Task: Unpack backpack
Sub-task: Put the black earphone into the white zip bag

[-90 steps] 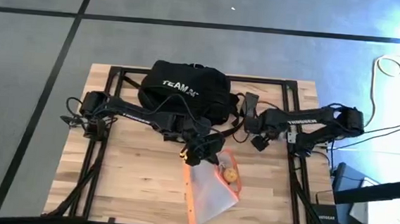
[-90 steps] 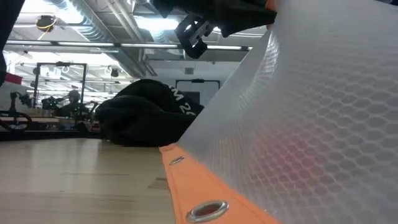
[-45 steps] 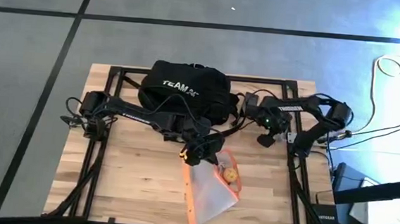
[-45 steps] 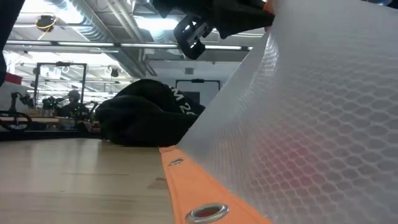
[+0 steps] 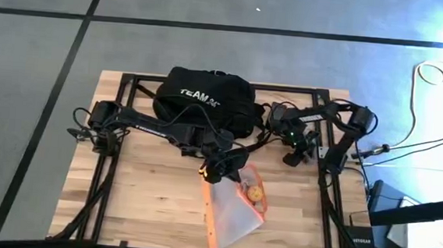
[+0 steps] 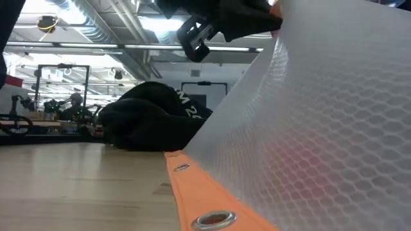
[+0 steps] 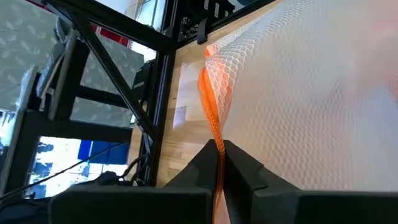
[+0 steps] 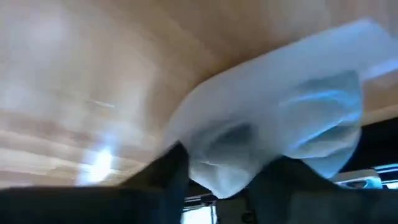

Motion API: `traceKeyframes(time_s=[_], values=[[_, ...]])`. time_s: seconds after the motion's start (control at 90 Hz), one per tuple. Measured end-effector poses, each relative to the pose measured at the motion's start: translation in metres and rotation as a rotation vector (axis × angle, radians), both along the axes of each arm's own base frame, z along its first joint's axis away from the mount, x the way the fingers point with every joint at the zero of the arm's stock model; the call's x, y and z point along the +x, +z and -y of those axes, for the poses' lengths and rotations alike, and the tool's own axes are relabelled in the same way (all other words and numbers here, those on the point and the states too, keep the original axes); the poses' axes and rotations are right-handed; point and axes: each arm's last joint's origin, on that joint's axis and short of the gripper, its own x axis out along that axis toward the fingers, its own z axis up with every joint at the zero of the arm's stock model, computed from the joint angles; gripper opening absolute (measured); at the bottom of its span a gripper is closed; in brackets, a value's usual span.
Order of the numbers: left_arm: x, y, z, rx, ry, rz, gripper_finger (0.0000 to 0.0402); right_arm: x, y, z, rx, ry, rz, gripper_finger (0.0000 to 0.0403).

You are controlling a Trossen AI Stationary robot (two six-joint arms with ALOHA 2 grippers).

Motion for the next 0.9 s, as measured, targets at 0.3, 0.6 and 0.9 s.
traceKeyframes(time_s=[0.3,0.6,0.9], values=[[0.0,-0.001,0.0,0.0,0.0,-0.008,0.0,0.012,0.047,-0.012,-0.094,0.037,0.209,0.0015],[0.0,-0.001,-0.004,0.001,0.01,-0.013,0.0,0.029,0.127,-0.052,-0.367,0.016,0.881,0.0004],[-0.001,-0.003,-0.005,-0.002,0.014,-0.037,0.0,0.028,0.133,-0.148,-0.049,0.131,1.467,0.0001]])
